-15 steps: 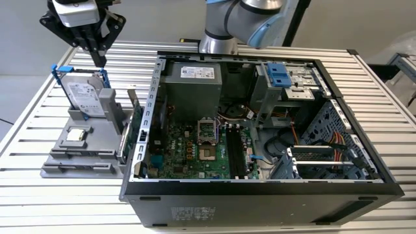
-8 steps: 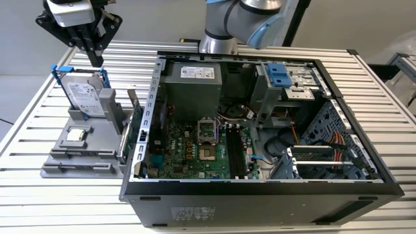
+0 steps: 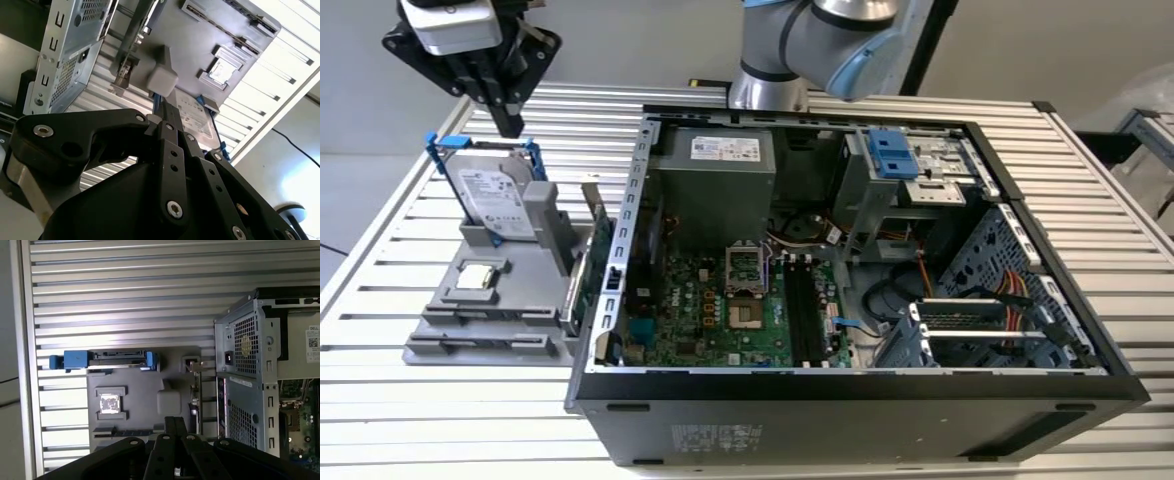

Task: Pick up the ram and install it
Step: 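Reach for the ram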

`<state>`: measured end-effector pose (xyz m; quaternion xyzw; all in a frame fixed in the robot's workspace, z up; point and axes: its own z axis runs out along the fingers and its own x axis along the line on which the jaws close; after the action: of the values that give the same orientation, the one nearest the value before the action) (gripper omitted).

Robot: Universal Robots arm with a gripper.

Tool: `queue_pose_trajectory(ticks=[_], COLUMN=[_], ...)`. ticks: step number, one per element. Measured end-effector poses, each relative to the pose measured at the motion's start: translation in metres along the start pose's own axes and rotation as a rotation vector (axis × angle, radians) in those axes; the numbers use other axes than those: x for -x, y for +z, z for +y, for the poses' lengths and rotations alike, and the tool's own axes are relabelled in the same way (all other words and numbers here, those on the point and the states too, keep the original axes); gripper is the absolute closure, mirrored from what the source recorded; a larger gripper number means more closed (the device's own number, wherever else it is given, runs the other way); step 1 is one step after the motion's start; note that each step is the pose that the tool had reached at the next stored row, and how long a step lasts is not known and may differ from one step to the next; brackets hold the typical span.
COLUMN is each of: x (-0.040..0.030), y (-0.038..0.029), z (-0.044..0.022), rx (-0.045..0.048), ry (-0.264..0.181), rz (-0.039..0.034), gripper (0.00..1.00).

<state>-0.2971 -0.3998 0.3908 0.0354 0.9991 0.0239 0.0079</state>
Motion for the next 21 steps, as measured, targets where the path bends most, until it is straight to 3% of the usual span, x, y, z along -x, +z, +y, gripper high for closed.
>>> queue_pose_trajectory(ticks=[21], x=[-0.0161], y=[0.0012], z=[-0.0016], rx=[0.0001], ry=[0.000], rz=[-0.0001], gripper=[1.00])
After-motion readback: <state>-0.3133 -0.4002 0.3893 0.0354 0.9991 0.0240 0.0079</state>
